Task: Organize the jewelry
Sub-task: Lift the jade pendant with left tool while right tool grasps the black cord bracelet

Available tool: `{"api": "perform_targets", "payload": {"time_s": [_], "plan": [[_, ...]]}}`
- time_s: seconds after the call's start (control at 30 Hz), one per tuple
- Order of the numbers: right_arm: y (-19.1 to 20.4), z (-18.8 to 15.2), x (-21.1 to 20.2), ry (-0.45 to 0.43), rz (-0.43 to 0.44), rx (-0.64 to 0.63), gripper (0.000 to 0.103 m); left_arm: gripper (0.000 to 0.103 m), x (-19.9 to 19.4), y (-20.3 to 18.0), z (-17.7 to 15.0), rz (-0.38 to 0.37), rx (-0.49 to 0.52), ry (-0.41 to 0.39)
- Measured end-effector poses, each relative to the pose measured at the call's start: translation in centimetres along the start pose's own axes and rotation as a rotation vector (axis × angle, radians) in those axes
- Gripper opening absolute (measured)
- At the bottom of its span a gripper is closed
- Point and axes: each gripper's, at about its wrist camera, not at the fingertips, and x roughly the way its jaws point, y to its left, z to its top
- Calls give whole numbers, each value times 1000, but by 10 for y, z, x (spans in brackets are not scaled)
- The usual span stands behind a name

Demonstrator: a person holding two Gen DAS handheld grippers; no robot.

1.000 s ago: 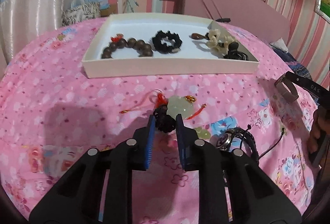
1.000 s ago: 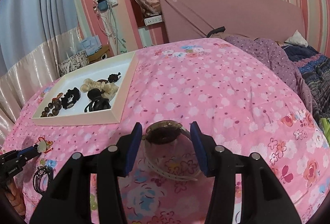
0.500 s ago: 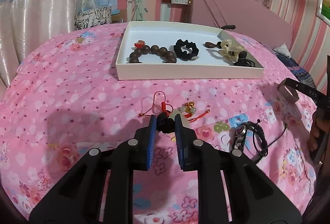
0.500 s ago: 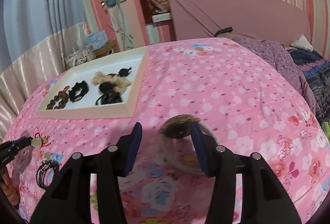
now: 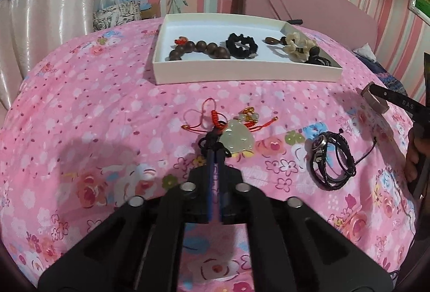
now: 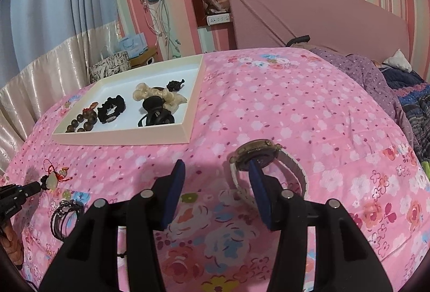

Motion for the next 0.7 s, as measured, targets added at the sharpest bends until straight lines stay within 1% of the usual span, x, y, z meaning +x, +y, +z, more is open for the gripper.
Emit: {"api": "perform_targets", "payload": {"time_s": [0.03, 0.07, 0.17, 0.3, 0.33, 0.4, 0.47, 0.53, 0.7], "plan": [[0, 0, 0, 0, 0, 0, 50, 23, 0, -1, 0, -4, -1, -2], [0, 0, 0, 1, 0, 0, 50, 26, 0, -2, 1, -3, -1, -5], [-1, 0, 0, 3, 1, 3, 50, 27, 1, -2, 3, -7, -5, -7], [2, 0, 1, 10, 12, 0, 50, 27, 15, -1, 7, 9, -14, 30], [4, -1, 1, 13, 17, -2, 50, 30, 18, 1, 8, 3, -22, 42], [7, -1, 2, 15, 20, -10, 50, 28, 21, 2, 9, -6, -30, 47], [12, -1, 2, 18, 26, -18, 50, 16, 20, 2, 9, -8, -30, 37], [16, -2, 1, 16, 32, -21, 50, 13, 17, 2, 9, -11, -29, 27], [35, -8, -9, 22, 74, -42, 50, 11, 6, 3, 8, 7, -19, -17]]}}
